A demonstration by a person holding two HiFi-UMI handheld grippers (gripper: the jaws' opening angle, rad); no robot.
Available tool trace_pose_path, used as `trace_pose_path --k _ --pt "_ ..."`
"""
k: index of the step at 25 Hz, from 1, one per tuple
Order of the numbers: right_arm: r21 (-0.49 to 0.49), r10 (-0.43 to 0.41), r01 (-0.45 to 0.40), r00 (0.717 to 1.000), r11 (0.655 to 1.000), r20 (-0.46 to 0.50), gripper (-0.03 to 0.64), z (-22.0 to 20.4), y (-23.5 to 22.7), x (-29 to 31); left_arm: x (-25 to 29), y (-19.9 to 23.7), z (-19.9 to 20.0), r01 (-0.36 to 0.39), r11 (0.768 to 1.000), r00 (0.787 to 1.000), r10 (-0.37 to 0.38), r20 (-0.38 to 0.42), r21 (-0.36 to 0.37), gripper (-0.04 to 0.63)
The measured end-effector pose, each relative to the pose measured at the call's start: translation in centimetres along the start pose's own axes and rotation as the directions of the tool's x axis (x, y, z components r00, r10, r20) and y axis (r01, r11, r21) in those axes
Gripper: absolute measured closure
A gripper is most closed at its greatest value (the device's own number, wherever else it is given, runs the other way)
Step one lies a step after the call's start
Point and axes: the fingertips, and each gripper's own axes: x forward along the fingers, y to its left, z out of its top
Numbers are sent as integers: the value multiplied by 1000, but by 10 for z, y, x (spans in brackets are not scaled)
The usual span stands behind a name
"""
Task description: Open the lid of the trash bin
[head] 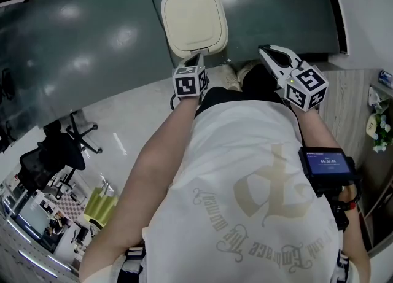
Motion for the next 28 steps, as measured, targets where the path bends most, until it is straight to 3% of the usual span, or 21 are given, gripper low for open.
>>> trace_pose_path --k 13,28 --pt "-27 18 -18 1000 999 -11 613 -1 5 3 -7 -3 -1 -41 999 999 41 15 3 581" --pt "-49 30 -31 999 998 -29 612 -5 5 2 -7 -2 -2 -25 999 999 26 45 -28 583"
